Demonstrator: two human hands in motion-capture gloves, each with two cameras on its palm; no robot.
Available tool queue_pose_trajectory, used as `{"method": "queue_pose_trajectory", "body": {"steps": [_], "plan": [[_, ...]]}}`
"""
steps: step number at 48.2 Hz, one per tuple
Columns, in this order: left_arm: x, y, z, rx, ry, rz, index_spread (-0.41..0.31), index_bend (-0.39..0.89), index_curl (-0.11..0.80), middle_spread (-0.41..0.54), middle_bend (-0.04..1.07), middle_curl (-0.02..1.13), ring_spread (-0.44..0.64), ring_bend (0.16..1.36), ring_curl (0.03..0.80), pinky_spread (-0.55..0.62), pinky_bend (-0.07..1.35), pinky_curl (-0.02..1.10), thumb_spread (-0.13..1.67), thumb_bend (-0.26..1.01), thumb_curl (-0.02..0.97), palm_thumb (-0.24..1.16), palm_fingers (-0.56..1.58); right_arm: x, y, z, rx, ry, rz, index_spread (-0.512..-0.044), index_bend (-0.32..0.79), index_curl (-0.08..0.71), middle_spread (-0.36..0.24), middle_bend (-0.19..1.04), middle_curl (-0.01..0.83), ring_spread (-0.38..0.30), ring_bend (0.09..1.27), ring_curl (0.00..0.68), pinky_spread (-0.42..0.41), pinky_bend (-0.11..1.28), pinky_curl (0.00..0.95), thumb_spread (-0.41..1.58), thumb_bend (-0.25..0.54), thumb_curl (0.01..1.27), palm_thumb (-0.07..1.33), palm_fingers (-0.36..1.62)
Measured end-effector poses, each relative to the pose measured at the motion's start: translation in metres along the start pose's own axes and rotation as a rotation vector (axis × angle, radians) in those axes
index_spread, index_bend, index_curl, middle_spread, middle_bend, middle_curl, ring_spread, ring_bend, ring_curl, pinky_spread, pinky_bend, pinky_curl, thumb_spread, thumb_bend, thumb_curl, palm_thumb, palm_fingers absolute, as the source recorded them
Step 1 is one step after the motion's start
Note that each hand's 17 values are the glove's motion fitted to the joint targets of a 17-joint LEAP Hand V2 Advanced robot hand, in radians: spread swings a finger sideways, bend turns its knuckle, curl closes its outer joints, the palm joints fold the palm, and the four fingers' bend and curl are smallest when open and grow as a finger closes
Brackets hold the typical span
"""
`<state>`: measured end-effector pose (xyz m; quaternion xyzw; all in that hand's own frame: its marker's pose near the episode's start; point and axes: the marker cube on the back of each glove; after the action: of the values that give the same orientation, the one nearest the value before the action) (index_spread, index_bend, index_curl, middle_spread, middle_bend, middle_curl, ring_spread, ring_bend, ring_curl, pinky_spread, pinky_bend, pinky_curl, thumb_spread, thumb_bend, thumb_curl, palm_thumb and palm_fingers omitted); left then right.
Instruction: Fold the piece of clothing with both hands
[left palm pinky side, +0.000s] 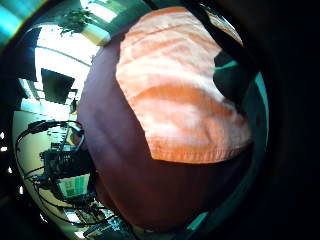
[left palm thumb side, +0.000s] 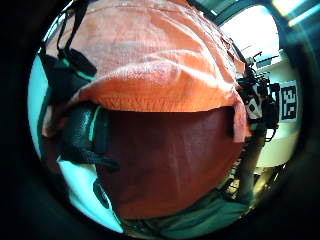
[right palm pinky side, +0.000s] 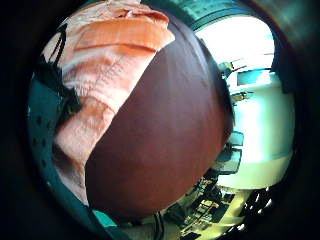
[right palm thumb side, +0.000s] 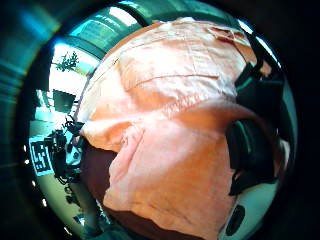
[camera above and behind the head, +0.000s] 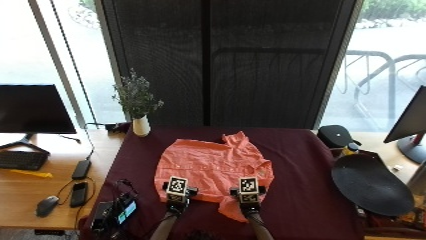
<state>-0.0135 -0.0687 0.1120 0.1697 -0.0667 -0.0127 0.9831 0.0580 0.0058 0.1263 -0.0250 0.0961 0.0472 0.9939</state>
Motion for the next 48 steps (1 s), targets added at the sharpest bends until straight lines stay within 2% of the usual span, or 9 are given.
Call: {"method": "queue_pose_trajectory", "body": {"steps": [5, 10, 13, 16, 20, 26, 35, 41, 48], "plan": [[0.006, 0.03, -0.001, -0.202, 0.029, 0.007, -0.248, 0.24, 0.403, -0.269, 0.41, 0.48, -0.26, 0.58, 0.364, 0.03, 0.12, 0.27, 1.15, 0.01, 0.354, 0.59, 1.12, 0.001, -0.004, 0.01, 0.032, 0.062, -0.047, -0.293, 0.15, 0.313, -0.172, 0.37, 0.422, -0.207, 0.65, 0.419, -0.222, 0.54, 0.338, 1.22, 0.101, 0.4, 0.95, 1.24], [0.005, 0.031, 0.003, -0.223, 0.051, 0.0, -0.268, 0.23, 0.423, -0.296, 0.44, 0.51, -0.3, 0.59, 0.39, 0.0, 0.13, 0.26, 1.16, 0.02, 0.362, 0.66, 1.13, 0.005, 0.013, 0.004, -0.116, -0.012, -0.081, -0.285, 0.16, 0.334, -0.189, 0.39, 0.446, -0.227, 0.65, 0.437, -0.264, 0.55, 0.354, 1.21, 0.094, 0.4, 0.98, 1.24], [0.0, 0.033, 0.006, -0.234, 0.057, -0.016, -0.272, 0.22, 0.431, -0.307, 0.46, 0.52, -0.32, 0.6, 0.397, -0.01, 0.12, 0.26, 1.15, 0.02, 0.368, 0.69, 1.12, 0.011, 0.032, -0.013, -0.243, -0.058, -0.055, -0.287, 0.11, 0.324, -0.185, 0.36, 0.443, -0.213, 0.57, 0.421, -0.17, 0.48, 0.342, 1.23, 0.04, 0.38, 0.9, 0.92], [-0.002, 0.032, 0.013, -0.229, 0.067, -0.028, -0.27, 0.19, 0.435, -0.309, 0.45, 0.52, -0.32, 0.59, 0.401, -0.01, 0.14, 0.25, 1.15, 0.01, 0.368, 0.7, 1.08, 0.014, 0.032, -0.012, -0.253, -0.06, -0.038, -0.279, 0.06, 0.32, -0.178, 0.34, 0.452, -0.176, 0.54, 0.443, -0.093, 0.48, 0.372, 1.25, -0.004, 0.35, 0.84, 0.66], [-0.002, 0.033, 0.013, -0.225, 0.082, -0.039, -0.263, 0.17, 0.435, -0.308, 0.43, 0.52, -0.31, 0.57, 0.403, -0.01, 0.15, 0.25, 1.16, 0.0, 0.365, 0.71, 1.04, 0.011, 0.032, -0.028, -0.18, -0.068, -0.027, -0.277, 0.05, 0.28, -0.174, 0.34, 0.449, -0.161, 0.53, 0.422, -0.047, 0.48, 0.353, 1.26, -0.031, 0.33, 0.78, 0.66], [-0.003, 0.035, 0.005, -0.192, 0.053, -0.045, -0.26, 0.18, 0.442, -0.3, 0.4, 0.52, -0.3, 0.54, 0.404, -0.01, 0.14, 0.25, 1.18, -0.01, 0.359, 0.72, 1.03, 0.012, 0.007, -0.006, -0.074, -0.038, 0.009, -0.289, 0.11, 0.264, -0.187, 0.36, 0.453, -0.181, 0.56, 0.404, -0.062, 0.45, 0.324, 1.26, -0.019, 0.31, 0.75, 0.84], [0.0, 0.031, -0.01, -0.129, 0.061, -0.024, -0.284, 0.21, 0.467, -0.312, 0.41, 0.52, -0.32, 0.51, 0.402, -0.02, 0.13, 0.23, 1.18, -0.02, 0.353, 0.7, 1.11, 0.012, -0.007, 0.013, 0.122, 0.027, 0.008, -0.283, 0.19, 0.324, -0.205, 0.39, 0.482, -0.233, 0.59, 0.436, -0.172, 0.4, 0.333, 1.17, 0.033, 0.34, 0.91, 1.2], [-0.004, 0.027, -0.042, -0.061, 0.1, -0.018, -0.292, 0.24, 0.486, -0.32, 0.41, 0.52, -0.32, 0.49, 0.402, -0.03, 0.13, 0.23, 1.18, -0.01, 0.349, 0.7, 1.12, 0.02, 0.007, -0.008, 0.21, 0.045, -0.023, -0.276, 0.2, 0.365, -0.215, 0.38, 0.486, -0.249, 0.55, 0.438, -0.233, 0.45, 0.356, 1.16, 0.025, 0.34, 0.95, 1.28], [-0.015, 0.03, -0.098, -0.188, 0.075, 0.081, -0.306, 0.25, 0.503, -0.338, 0.48, 0.53, -0.33, 0.49, 0.407, -0.03, 0.09, 0.2, 1.19, -0.02, 0.342, 0.7, 1.16, 0.034, 0.014, -0.055, 0.142, -0.031, -0.076, -0.274, 0.19, 0.391, -0.232, 0.39, 0.492, -0.262, 0.57, 0.44, -0.28, 0.46, 0.366, 1.15, 0.005, 0.34, 0.97, 1.33]]}}
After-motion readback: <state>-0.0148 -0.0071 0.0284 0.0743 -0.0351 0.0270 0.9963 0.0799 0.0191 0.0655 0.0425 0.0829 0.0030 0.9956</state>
